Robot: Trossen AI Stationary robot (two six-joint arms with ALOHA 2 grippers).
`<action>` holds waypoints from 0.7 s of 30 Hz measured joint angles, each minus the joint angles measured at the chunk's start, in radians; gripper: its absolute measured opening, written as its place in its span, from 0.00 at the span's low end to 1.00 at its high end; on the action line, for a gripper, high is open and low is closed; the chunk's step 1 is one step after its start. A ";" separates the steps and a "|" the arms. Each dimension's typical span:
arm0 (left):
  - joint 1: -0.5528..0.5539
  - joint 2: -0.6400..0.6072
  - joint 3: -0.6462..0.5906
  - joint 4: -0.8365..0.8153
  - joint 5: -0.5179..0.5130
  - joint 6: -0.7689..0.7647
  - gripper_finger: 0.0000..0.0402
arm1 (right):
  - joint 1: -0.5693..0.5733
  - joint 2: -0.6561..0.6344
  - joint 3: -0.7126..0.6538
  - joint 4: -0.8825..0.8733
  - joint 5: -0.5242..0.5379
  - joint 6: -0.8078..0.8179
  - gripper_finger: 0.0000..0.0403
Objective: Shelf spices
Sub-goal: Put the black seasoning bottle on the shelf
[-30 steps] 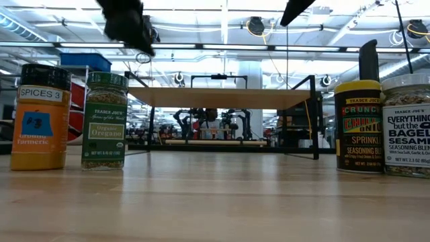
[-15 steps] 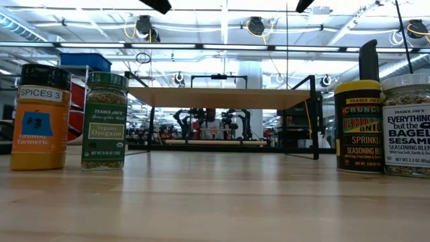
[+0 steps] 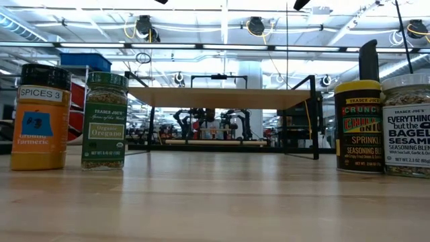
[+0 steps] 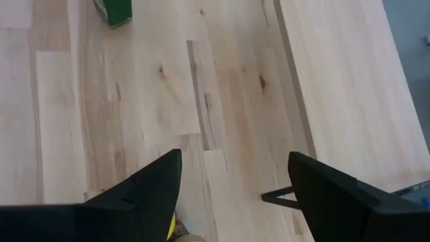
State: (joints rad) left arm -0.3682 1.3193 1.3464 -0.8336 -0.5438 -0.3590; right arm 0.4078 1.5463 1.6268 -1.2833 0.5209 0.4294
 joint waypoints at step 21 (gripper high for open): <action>-0.057 0.001 -0.016 -0.040 -0.010 -0.157 0.77 | 0.000 0.000 0.000 0.103 -0.002 -0.098 0.65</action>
State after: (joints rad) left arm -0.4252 1.3201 1.3304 -0.8734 -0.5536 -0.5159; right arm 0.4076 1.5463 1.6268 -1.1807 0.5189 0.3317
